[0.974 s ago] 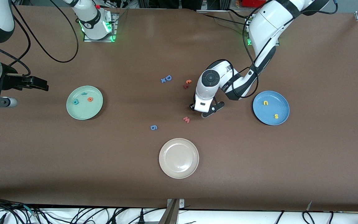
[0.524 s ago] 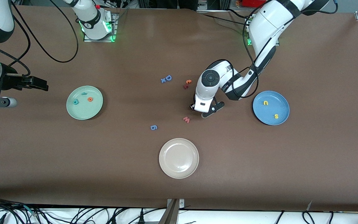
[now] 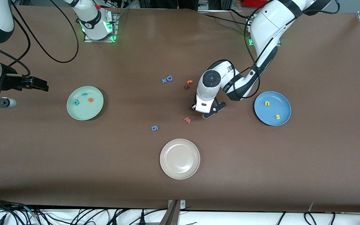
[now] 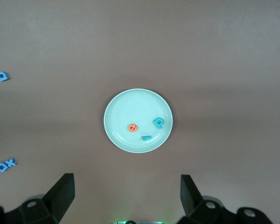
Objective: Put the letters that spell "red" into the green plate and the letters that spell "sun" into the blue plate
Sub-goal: 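Lift the green c and carry it to the blue plate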
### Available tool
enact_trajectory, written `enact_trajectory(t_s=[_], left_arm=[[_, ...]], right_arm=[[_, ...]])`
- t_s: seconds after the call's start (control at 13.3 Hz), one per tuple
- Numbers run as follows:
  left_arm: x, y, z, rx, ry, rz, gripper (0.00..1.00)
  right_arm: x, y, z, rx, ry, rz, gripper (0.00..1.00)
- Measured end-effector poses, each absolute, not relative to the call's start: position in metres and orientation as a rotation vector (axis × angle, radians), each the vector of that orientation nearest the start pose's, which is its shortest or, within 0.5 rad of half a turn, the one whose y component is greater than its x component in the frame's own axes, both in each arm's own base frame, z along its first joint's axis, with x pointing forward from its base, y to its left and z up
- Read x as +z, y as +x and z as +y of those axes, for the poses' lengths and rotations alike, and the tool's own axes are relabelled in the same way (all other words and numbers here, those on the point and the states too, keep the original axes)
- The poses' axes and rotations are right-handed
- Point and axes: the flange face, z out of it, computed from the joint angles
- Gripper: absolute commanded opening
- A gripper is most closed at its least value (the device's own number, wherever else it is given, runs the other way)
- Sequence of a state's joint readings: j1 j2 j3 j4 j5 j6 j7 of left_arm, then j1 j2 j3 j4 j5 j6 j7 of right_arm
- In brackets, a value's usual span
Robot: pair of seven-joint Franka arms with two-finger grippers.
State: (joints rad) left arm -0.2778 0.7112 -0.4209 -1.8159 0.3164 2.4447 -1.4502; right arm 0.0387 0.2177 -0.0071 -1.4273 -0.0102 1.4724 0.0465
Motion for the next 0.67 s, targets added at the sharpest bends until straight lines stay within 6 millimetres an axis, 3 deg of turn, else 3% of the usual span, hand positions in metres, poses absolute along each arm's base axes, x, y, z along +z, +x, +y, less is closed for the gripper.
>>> enact_trajectory(t_s=[0.67], left_arm=[[0.1741,0.5059,-0.4006,0.126,-2.982,-0.904,0.22]], right_arm=[[0.5568,0.6057,0.0183,0.275,-3.148,0.024,1.00]])
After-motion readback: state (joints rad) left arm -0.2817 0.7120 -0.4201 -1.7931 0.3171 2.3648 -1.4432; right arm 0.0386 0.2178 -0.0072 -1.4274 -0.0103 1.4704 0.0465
